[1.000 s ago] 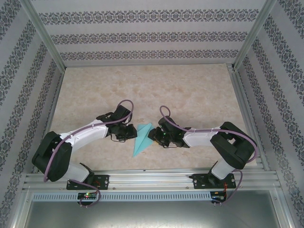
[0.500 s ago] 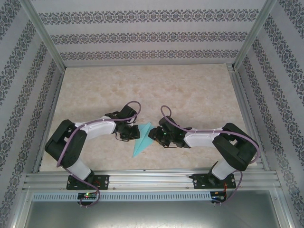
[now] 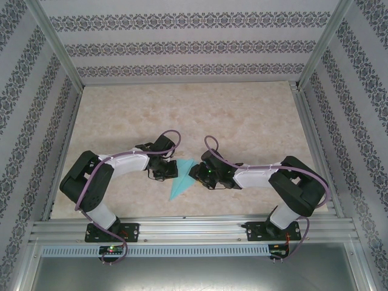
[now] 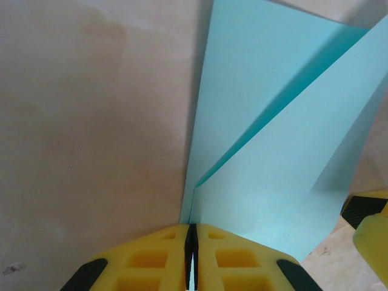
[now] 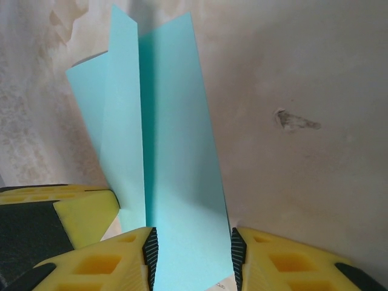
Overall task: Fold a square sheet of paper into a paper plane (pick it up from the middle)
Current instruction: Turn over the paper at the center of the table.
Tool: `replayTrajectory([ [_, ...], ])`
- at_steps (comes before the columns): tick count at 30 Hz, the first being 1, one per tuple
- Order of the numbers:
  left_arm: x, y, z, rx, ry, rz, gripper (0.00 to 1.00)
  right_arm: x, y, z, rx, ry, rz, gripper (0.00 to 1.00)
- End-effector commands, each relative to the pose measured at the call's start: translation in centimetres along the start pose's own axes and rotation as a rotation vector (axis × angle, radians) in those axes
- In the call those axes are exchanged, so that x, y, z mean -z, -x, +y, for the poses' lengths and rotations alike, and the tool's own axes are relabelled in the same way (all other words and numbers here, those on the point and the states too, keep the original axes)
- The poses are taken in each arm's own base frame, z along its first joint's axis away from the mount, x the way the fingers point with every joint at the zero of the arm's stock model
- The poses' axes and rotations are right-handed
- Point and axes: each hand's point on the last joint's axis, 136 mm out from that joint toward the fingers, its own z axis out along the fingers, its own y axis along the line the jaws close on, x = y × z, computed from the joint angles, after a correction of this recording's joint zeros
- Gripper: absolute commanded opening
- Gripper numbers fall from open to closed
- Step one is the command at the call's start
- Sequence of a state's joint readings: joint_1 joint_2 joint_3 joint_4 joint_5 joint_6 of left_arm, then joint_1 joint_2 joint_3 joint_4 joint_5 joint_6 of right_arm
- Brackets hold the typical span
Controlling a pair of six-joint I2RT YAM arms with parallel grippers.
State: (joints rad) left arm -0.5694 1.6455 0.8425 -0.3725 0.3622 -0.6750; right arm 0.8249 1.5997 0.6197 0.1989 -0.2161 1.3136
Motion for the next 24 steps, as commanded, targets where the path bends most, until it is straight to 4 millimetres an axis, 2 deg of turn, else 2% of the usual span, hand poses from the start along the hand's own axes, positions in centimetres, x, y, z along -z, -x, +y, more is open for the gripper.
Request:
replayTrajectory([
  [1,-1.4,-0.9,1.3,-0.012,0.046,0.033,0.13,-0.9,-0.4,-0.1,-0.007,-0.017,0.003,0.38],
  [3,-1.5,-1.0,1.2,-0.009,0.036,0.036,0.13,-1.0,-0.4,0.5,0.002,0.003,0.007,0.35],
  [15,-1.8,-1.3,1.0,0.007,0.014,0.058,0.12,-1.3,-0.1,2.3,0.015,0.058,0.003,0.36],
  [24,-1.6,-1.6,0.0,0.002,-0.031,0.075,0.12,-0.2,0.8,3.9,0.056,0.112,-0.032,0.38],
])
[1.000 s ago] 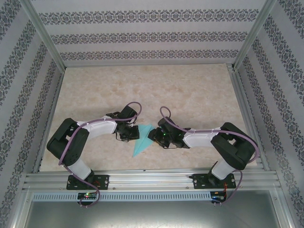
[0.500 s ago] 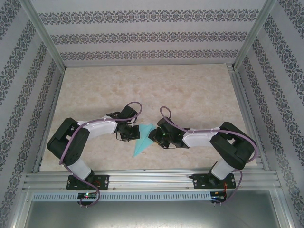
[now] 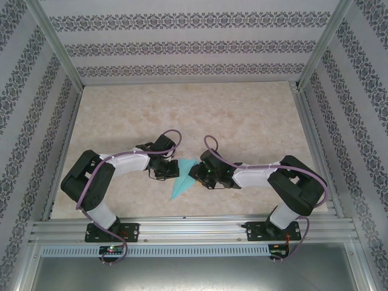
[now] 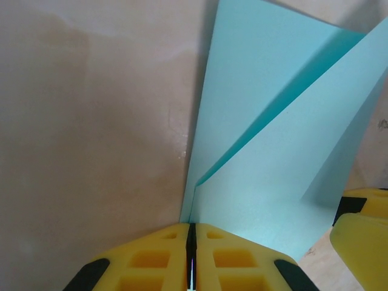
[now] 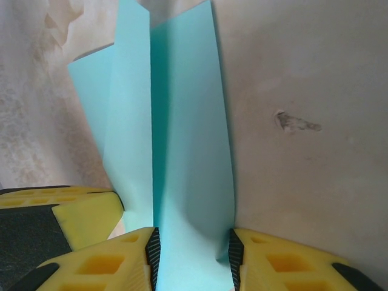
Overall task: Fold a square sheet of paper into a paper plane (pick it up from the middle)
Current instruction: Turn over the paper at the center of the table.
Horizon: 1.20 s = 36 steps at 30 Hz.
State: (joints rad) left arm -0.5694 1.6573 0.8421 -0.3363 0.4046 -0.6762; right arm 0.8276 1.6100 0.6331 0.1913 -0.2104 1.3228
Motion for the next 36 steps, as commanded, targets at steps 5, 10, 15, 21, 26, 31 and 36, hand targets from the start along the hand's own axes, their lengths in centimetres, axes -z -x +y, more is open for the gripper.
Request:
replayTrajectory([
  [5,-0.9,-1.5,0.9,0.008,0.019,0.062,0.12,0.7,1.1,4.2,0.074,0.145,-0.054,0.39],
  [10,-0.6,-1.4,0.9,0.013,0.028,0.051,0.12,1.2,1.4,4.3,0.078,0.153,-0.076,0.42],
  [15,-0.3,-1.1,0.8,0.021,0.033,0.032,0.12,0.4,1.7,3.9,0.09,0.148,-0.069,0.45],
  [21,-0.2,-1.0,0.8,0.024,0.036,0.029,0.12,0.1,3.1,4.4,0.098,0.204,-0.092,0.46],
  [26,-0.2,-1.1,0.9,0.029,0.037,0.03,0.12,-0.9,3.4,5.0,0.105,0.212,-0.057,0.44],
  [31,-0.1,-1.0,0.8,0.036,0.031,0.024,0.12,-2.0,3.2,5.3,0.114,0.23,-0.034,0.32],
  [36,0.3,-0.9,0.6,0.031,0.027,0.016,0.12,-2.1,3.2,5.9,0.137,0.25,-0.03,0.22],
])
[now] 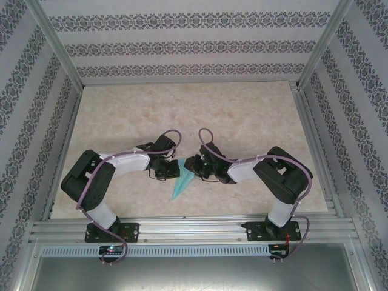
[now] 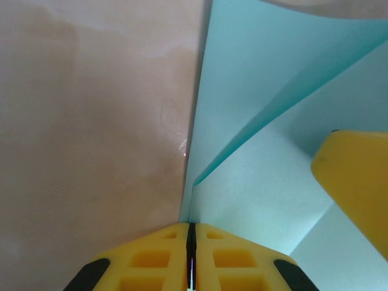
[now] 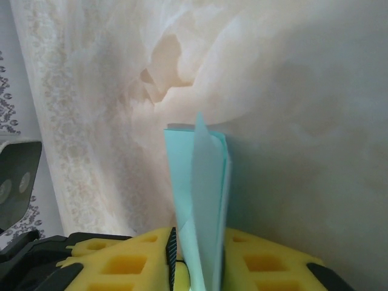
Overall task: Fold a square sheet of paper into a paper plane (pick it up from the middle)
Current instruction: Turn over the paper at the center of the table.
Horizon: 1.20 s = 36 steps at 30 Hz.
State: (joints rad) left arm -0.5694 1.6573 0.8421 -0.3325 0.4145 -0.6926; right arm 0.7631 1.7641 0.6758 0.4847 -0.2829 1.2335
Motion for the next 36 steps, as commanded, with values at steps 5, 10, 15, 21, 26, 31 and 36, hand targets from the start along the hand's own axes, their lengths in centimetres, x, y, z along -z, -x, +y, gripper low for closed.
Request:
replayTrajectory([
  [5,1.8,-0.4,-0.1,0.012,0.01,-0.034,0.14,0.5,0.5,2.6,0.092,0.06,0.003,0.11],
  [10,4.7,0.5,-0.4,0.004,0.026,-0.138,0.18,2.7,1.1,3.3,0.192,-0.019,0.007,0.06],
  [15,9.1,1.0,1.2,0.016,0.11,-0.299,0.21,8.5,3.1,3.5,0.426,-0.313,-0.033,0.06],
  [21,13.8,1.0,4.1,0.085,0.168,-0.506,0.29,16.6,6.2,3.5,0.634,-0.702,-0.106,0.07],
  [26,15.5,0.7,5.3,0.105,0.155,-0.615,0.39,20.0,7.7,3.9,0.712,-0.865,-0.195,0.07],
  [31,15.6,0.4,6.0,0.126,0.158,-0.627,0.53,20.1,7.7,4.7,0.787,-0.939,-0.21,0.08],
  [36,15.8,0.4,6.7,0.161,0.178,-0.643,0.56,18.9,7.6,4.9,0.882,-1.093,-0.162,0.07],
])
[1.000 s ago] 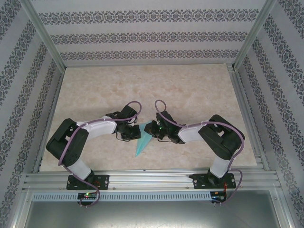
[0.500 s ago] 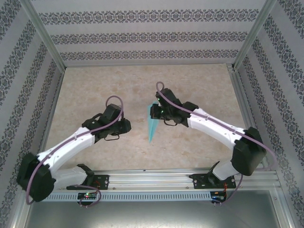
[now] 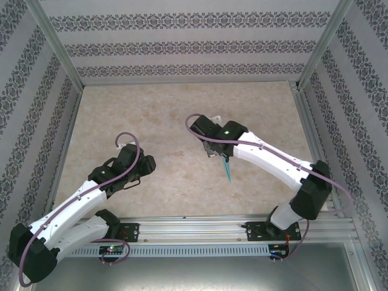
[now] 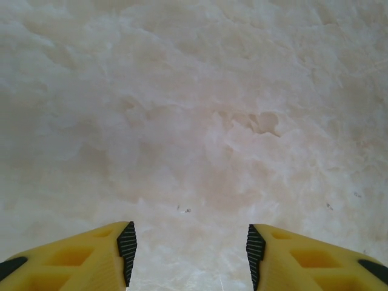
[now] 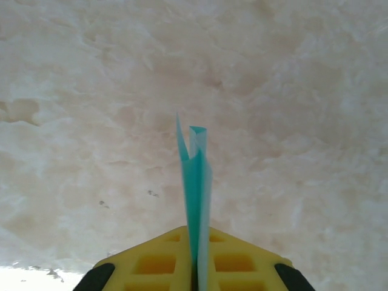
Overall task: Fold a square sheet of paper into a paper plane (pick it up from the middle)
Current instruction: Turn over the paper at the center of the table.
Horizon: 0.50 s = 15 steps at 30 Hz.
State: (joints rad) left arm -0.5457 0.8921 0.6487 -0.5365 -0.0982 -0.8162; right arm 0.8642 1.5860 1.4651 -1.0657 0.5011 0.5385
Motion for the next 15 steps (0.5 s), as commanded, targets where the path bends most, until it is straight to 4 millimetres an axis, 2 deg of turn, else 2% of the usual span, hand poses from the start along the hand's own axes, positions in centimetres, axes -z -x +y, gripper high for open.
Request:
replayTrajectory([
  [1,0.3,0.1,2.0,0.041,0.074,-0.025,0.56,-0.5,-0.3,-1.1,0.137,-0.184,0.044,0.07],
  [7,1.5,0.7,3.3,0.064,0.107,-0.086,0.57,-3.0,-0.7,0.8,0.23,-0.319,0.132,0.07],
  [13,2.7,0.6,5.2,0.112,0.136,-0.146,0.6,-6.2,-1.6,6.0,0.222,-0.271,0.193,0.11],
  [15,3.1,0.6,5.5,0.123,0.128,-0.161,0.61,-7.4,-2.0,8.6,0.2,-0.211,0.214,0.12],
])
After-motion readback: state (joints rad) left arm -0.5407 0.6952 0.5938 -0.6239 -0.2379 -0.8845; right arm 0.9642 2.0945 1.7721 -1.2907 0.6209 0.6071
